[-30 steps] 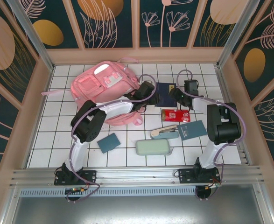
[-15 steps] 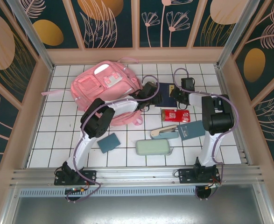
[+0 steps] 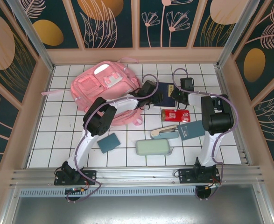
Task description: Pack the student bag
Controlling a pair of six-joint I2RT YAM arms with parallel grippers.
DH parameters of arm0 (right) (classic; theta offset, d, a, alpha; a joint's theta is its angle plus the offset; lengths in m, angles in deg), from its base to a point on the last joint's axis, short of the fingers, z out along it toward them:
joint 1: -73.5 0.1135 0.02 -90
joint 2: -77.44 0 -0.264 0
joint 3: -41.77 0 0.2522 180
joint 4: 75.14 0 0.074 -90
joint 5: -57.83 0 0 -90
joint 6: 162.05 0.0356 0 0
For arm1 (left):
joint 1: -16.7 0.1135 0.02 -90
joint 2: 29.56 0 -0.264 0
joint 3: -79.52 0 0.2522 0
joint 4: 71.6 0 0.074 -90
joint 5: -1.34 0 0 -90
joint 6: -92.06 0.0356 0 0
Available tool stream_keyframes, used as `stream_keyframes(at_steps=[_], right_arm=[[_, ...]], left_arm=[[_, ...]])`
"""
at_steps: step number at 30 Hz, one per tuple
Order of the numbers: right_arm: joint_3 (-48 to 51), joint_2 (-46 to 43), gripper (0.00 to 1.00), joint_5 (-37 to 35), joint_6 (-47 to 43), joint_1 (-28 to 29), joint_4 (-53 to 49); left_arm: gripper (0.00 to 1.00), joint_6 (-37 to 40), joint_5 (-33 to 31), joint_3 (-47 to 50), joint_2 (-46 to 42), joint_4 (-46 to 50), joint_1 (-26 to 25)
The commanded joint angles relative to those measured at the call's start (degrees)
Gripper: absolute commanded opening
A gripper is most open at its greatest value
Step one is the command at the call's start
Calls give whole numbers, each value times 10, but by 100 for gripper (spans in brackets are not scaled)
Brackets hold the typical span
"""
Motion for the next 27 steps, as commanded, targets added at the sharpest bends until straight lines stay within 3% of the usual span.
stream_keyframes(at_steps=[1, 6, 16, 22, 27], right_arm=[[-12, 15, 22, 35, -2, 12, -7], [-10, 11, 22, 37, -1, 13, -6], [-9, 7, 22, 38, 0, 12, -7], [-9, 7, 22, 40, 1, 13, -8], [-9, 6, 23, 41, 1, 13, -7]], left_arm=[[49, -28, 137, 39, -19, -134, -10], [48, -57, 188, 100, -52, -257, -6], [47, -106, 214, 123, -40, -326, 8], [48, -154, 232, 152, -38, -421, 16], [47, -132, 219, 115, -22, -350, 17]])
